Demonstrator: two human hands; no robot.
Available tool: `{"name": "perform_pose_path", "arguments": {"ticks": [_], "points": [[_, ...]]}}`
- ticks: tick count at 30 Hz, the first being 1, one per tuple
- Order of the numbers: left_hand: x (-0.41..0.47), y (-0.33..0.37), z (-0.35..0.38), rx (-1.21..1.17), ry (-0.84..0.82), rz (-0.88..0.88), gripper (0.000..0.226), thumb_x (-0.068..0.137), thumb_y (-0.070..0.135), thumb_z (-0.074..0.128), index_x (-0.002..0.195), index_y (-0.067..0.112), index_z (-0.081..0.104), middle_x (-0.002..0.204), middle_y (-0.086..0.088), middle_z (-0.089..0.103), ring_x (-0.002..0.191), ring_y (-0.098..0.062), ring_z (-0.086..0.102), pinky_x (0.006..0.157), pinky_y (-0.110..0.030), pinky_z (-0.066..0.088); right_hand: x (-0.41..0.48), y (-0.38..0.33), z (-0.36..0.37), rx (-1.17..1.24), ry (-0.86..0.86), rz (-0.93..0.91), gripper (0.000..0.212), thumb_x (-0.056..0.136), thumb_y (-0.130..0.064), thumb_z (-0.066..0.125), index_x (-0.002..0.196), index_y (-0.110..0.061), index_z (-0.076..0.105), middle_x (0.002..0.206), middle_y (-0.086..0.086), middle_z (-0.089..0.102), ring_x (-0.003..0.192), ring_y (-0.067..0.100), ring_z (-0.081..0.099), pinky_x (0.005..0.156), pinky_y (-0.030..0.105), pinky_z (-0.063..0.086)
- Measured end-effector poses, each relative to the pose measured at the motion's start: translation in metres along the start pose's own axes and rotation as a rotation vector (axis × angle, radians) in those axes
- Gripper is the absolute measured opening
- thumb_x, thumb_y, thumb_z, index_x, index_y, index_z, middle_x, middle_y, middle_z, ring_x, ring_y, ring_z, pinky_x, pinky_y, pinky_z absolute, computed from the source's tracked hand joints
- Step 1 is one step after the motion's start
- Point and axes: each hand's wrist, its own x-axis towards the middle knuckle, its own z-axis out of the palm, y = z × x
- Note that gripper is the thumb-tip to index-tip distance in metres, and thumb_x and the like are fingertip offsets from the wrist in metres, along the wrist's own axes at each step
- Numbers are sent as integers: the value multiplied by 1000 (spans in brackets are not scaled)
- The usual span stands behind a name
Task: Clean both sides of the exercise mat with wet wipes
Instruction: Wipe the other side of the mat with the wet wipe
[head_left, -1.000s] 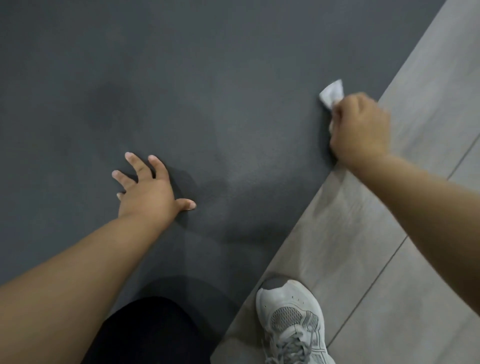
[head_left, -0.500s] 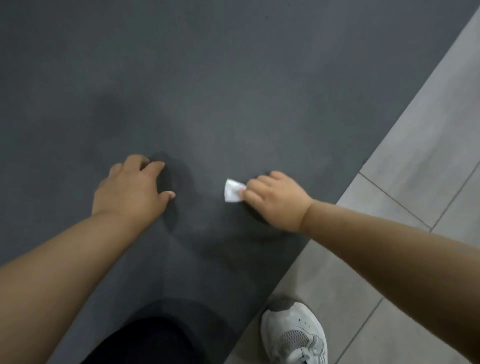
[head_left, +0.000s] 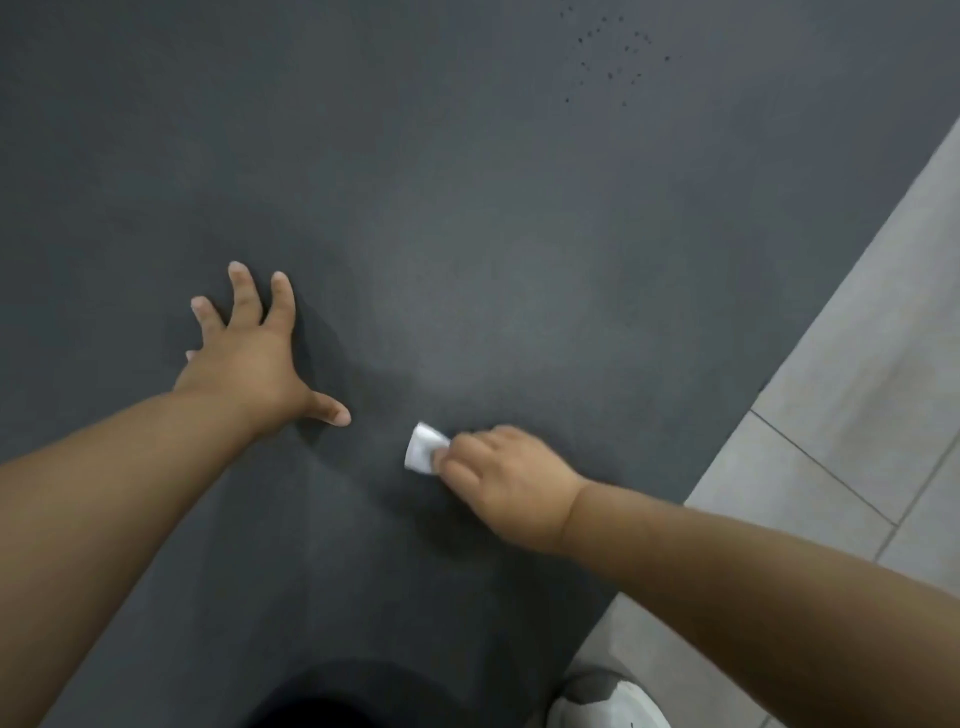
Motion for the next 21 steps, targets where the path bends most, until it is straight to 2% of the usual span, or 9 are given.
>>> {"name": "perform_pose_path", "arguments": {"ticks": [2,4,7,10,12,14,16,19,21], "points": [[2,-2,2,1,-6,14,144,52,53,85,146,30,-20,150,6,-34,141,-36,-20,111,-59,19,4,2,-1,-1,-41,-123,22,83,-12,48,79,-7,69,67,7,58,52,25,53,48,28,39],[3,-3,2,7,-4,22,144,52,55,84,146,30,-21,150,6,-35,141,-36,-20,111,-59,21,18,29,-17,10,-20,-104,19,84,-12,51,71,-11,65,63,8,58,49,26,54,45,26,37],[4,-4,1,23,0,31,144,51,56,83,146,29,-21,150,5,-34,141,-37,-20,109,-60,24,52,96,-48,-158,194,230,15,83,-11,51,73,-4,59,67,17,56,53,34,55,44,30,36],[7,-3,0,47,-15,34,144,52,58,82,146,27,-22,150,3,-34,141,-39,-18,109,-60,23,74,152,-81,-227,296,725,19,89,-9,43,92,4,56,96,25,53,78,41,52,62,42,38],[9,-3,0,57,-26,25,145,51,59,82,146,27,-23,150,3,-35,141,-39,-17,109,-59,22,86,156,-81,-199,310,819,22,92,-10,41,97,6,55,101,25,52,83,41,51,67,45,39],[10,-4,0,60,-29,19,145,50,61,82,145,28,-23,149,4,-36,141,-39,-18,109,-59,22,94,129,-64,-172,342,639,24,89,-10,42,93,6,59,89,26,55,72,42,54,58,43,41],[11,-4,-1,57,-32,18,146,49,61,82,145,28,-23,149,5,-36,141,-39,-18,109,-59,22,88,81,-38,-95,288,300,27,83,-11,43,88,3,65,72,20,55,55,37,54,45,35,38],[11,-5,-1,59,-41,13,145,50,61,81,146,28,-22,150,5,-35,140,-39,-18,110,-59,21,58,10,-3,2,75,-113,24,81,-11,46,79,-5,69,66,9,56,50,28,50,49,30,30],[11,-5,0,53,-41,15,145,50,62,80,146,28,-23,149,5,-35,140,-39,-20,111,-58,19,48,-4,5,4,-9,-232,20,83,-11,49,75,-9,68,67,5,56,52,24,49,54,32,26]]}}
